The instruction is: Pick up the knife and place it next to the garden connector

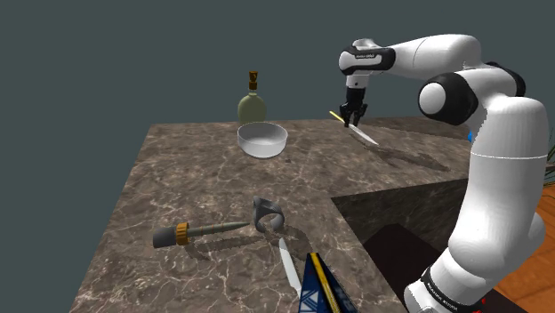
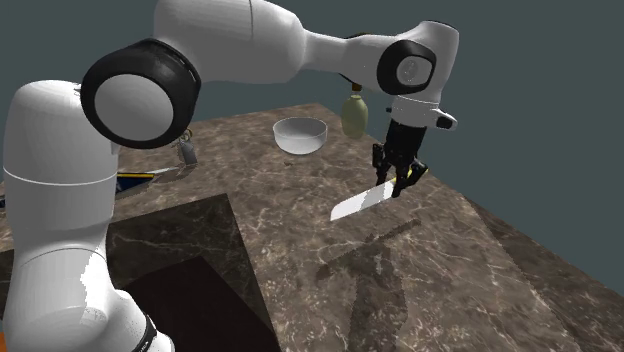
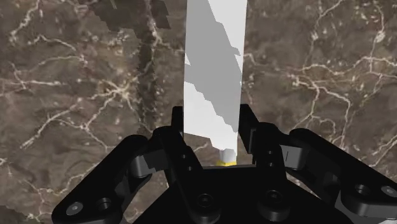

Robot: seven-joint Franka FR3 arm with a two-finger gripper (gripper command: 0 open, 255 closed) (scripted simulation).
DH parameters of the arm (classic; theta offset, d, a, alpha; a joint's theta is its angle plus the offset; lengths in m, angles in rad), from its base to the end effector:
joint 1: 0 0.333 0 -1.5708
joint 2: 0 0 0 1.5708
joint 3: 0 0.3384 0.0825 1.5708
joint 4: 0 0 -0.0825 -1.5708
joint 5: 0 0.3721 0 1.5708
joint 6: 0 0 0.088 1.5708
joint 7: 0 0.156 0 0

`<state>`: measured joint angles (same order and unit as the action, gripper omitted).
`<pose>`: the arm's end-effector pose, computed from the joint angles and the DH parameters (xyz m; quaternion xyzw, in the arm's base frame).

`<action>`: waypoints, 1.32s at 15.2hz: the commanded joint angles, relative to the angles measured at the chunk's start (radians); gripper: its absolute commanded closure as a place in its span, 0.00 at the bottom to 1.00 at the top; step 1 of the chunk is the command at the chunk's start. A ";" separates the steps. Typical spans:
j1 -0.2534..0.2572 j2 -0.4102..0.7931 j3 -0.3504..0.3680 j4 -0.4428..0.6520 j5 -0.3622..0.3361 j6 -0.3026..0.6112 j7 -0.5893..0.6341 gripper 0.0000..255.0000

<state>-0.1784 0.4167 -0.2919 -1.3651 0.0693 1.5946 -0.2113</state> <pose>0.5962 -0.2583 0.4507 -0.9881 0.1256 0.0883 0.0051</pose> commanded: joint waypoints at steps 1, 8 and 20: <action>-0.001 0.000 0.000 0.028 0.000 -0.029 0.001 1.00; -0.011 0.015 -0.002 0.145 0.003 -0.131 -0.002 1.00; 0.166 -0.338 0.068 -0.332 -0.061 0.002 0.227 1.00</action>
<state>-0.0253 0.1086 -0.2320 -1.6574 0.0128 1.5862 -0.0078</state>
